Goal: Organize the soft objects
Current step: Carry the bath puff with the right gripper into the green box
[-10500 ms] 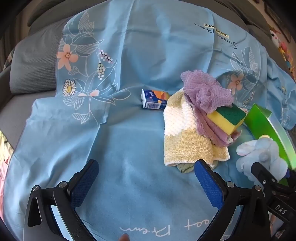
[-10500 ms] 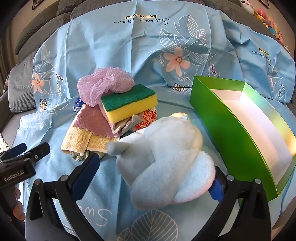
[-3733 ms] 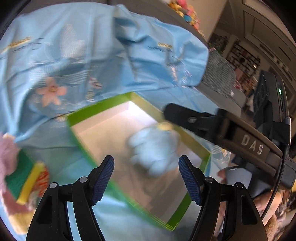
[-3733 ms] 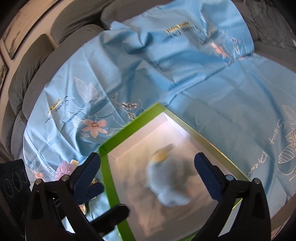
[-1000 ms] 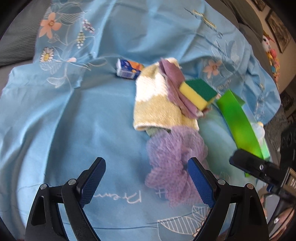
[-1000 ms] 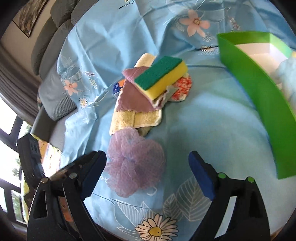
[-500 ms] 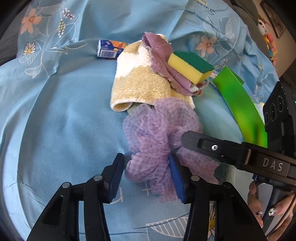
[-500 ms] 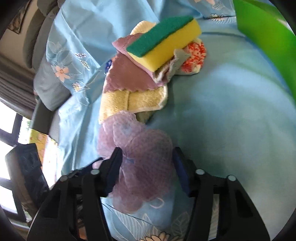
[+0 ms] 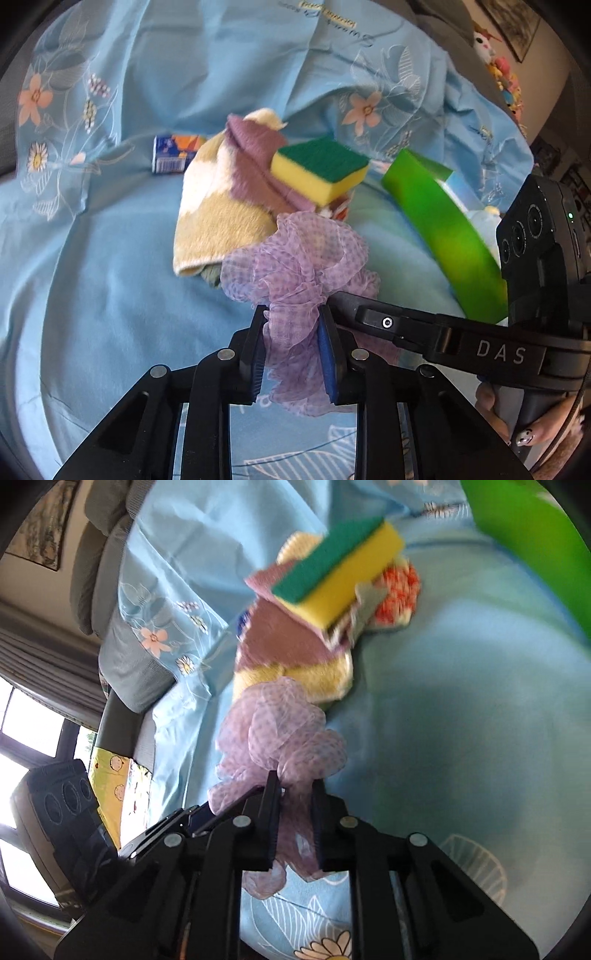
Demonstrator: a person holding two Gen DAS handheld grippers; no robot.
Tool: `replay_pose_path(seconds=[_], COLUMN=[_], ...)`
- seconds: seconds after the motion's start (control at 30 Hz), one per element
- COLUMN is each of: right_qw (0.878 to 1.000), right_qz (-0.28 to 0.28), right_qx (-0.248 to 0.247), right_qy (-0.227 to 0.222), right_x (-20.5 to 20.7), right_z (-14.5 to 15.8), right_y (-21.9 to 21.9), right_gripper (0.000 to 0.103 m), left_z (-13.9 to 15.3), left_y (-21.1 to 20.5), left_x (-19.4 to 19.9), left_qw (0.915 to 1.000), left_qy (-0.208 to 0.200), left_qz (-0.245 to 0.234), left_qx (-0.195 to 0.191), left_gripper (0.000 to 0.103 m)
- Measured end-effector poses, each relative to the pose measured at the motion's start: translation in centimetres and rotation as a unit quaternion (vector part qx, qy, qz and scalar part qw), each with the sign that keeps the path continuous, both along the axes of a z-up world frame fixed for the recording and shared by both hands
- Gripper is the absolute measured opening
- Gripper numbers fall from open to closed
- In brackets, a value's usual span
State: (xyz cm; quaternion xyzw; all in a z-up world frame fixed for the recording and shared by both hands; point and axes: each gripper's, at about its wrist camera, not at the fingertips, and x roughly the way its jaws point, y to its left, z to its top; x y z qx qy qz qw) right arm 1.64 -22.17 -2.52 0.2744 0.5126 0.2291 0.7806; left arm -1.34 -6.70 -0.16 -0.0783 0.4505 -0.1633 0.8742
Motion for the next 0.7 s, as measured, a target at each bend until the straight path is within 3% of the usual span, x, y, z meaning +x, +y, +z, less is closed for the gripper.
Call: replay_pose_path(seconds=[0.4, 0.7], right_qw=[0.992, 0.98], right_qz=[-0.091, -0.159], right_qx=[0.008, 0.003], right_qy=[-0.089, -0.123], right_x=[-2.0, -3.1], right_z=[5.6, 7.7], right_y=[-6.5, -12.0], right_gripper=[0.015, 0.015], left_z=[5.1, 6.9], left_y=[-6.9, -12.8], left_x=[0.2, 0.8], left_qw=[0.9953, 0.9896], left_qy=[-0.078, -0.1], left_qz=[-0.057, -0.103], left_qx=[-0.004, -0.005], left_gripper=[0.026, 0.026])
